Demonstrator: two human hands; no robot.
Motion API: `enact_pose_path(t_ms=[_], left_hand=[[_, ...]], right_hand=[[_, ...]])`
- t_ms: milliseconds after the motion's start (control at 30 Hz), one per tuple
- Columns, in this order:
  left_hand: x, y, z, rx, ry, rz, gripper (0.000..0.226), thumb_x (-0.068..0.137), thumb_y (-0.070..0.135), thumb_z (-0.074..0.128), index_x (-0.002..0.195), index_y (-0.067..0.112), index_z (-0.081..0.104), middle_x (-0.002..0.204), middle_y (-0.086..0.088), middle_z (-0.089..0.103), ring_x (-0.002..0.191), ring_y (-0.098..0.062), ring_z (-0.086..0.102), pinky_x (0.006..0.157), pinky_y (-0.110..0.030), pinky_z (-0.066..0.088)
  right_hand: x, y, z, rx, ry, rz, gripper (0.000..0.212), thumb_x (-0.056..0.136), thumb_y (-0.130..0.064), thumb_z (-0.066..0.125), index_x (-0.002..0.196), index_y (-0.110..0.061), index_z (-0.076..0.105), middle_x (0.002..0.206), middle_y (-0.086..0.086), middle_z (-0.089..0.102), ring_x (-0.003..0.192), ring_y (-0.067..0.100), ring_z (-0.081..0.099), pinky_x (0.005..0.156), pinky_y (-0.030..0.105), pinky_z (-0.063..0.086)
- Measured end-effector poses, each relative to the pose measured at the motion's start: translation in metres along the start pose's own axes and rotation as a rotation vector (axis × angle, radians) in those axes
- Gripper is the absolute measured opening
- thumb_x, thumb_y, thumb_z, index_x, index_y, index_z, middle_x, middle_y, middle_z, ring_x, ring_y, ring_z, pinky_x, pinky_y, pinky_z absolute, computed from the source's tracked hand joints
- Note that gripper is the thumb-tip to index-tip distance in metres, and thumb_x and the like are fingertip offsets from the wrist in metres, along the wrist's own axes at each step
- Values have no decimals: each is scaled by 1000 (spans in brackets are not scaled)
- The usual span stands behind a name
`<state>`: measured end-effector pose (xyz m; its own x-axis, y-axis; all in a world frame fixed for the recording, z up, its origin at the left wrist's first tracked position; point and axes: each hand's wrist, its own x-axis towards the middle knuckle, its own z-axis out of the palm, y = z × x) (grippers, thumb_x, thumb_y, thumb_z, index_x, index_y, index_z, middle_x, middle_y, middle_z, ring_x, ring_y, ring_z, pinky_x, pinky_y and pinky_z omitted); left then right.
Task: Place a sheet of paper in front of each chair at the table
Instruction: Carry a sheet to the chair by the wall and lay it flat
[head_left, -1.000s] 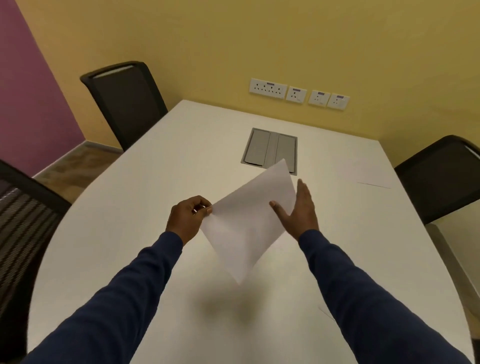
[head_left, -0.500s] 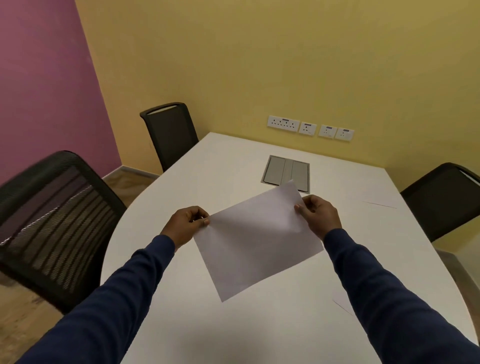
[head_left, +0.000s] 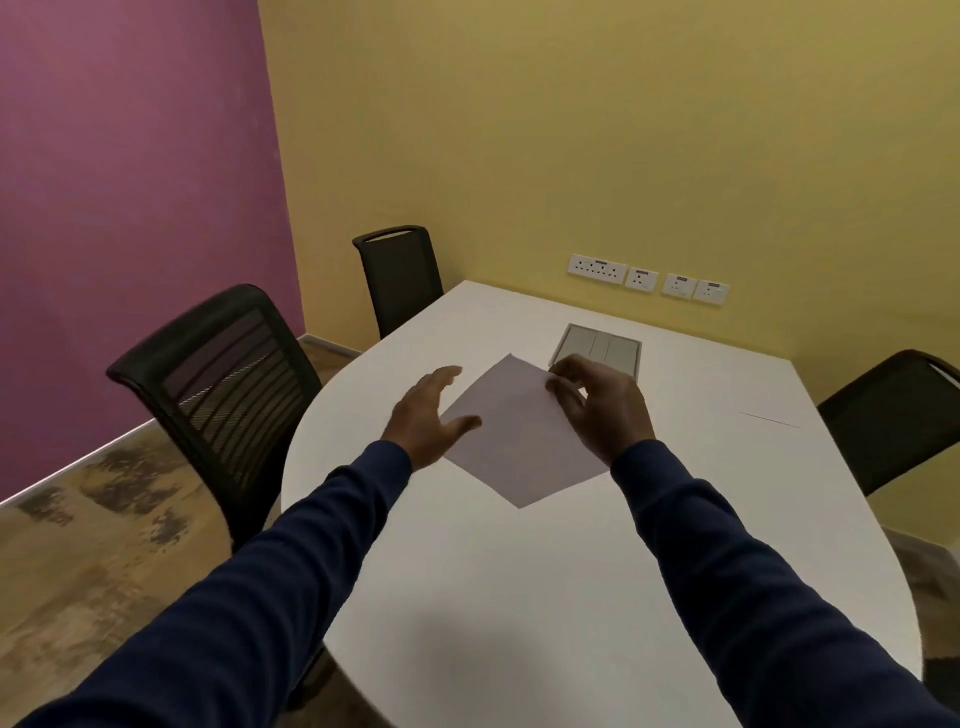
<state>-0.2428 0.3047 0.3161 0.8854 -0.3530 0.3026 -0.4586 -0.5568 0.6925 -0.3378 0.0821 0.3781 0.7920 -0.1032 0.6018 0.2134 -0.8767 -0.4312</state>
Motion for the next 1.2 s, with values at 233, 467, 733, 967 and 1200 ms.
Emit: enact_pose_path(t_ms=[233, 467, 733, 967, 1200], left_hand=[[-31, 34, -25, -288, -1, -25, 39, 89, 42, 69, 124, 26, 62, 111, 12, 64, 99, -11, 59, 79, -23, 49], [-50, 8, -67, -641, 52, -140, 6, 88, 31, 74, 91, 26, 77, 92, 0, 77, 89, -27, 72, 80, -40, 61], [-61, -67, -169, -825, 203, -231, 7, 88, 16, 74, 95, 19, 73, 84, 2, 77, 72, -14, 73, 57, -26, 57], [-62, -151, -278, -875, 246, -268, 10, 89, 15, 73, 98, 16, 70, 88, 3, 76, 72, -12, 72, 56, -25, 57], [-42, -210, -360, -843, 276, -255, 13, 88, 16, 75, 101, 16, 73, 91, 1, 78, 76, -15, 75, 57, -25, 57]], right_hand=[[-21, -61, -19, -111, 1, -234, 7, 94, -17, 64, 96, -16, 71, 88, 3, 74, 77, 24, 65, 74, 39, 53], [-16, -98, -11, -161, 137, -215, 39, 88, -34, 73, 120, -15, 64, 110, 4, 70, 100, 27, 64, 90, 46, 49], [-15, -162, 84, 508, 209, 419, 92, 79, -57, 74, 152, -27, 27, 140, 8, 53, 117, 22, 58, 88, 32, 52], [-18, -241, 202, 1009, -79, 664, 50, 77, -51, 74, 110, -14, 70, 103, 5, 77, 88, 19, 72, 70, 32, 59], [19, -311, 276, 1071, -24, 610, 18, 86, -23, 76, 96, -8, 75, 90, 4, 77, 74, 15, 70, 61, 26, 57]])
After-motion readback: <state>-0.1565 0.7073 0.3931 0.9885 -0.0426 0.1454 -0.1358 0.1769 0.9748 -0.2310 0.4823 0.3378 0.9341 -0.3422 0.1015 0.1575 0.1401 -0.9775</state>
